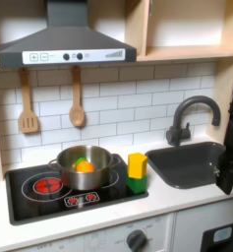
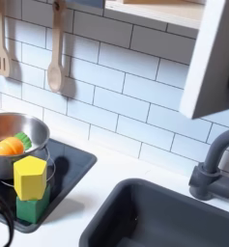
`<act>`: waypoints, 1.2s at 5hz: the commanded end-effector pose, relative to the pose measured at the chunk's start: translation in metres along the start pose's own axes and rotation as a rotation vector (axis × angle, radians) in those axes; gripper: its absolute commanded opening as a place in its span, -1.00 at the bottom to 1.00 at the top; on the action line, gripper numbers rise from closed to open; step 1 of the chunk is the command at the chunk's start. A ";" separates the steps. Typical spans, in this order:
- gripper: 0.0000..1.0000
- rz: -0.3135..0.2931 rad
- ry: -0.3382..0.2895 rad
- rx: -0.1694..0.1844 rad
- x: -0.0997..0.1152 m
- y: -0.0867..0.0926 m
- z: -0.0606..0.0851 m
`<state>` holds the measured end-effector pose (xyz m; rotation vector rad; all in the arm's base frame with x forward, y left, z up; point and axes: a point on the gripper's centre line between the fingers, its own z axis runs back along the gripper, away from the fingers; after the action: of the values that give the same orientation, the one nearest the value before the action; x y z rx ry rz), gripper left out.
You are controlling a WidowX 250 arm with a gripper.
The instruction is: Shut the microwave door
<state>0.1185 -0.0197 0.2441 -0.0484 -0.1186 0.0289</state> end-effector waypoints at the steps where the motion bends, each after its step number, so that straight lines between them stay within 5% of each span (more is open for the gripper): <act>1: 1.00 0.000 0.000 0.000 0.000 0.000 0.000; 6: 1.00 -0.063 0.019 -0.031 -0.003 -0.013 -0.012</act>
<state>0.1174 -0.0328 0.2327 -0.0718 -0.1061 -0.0302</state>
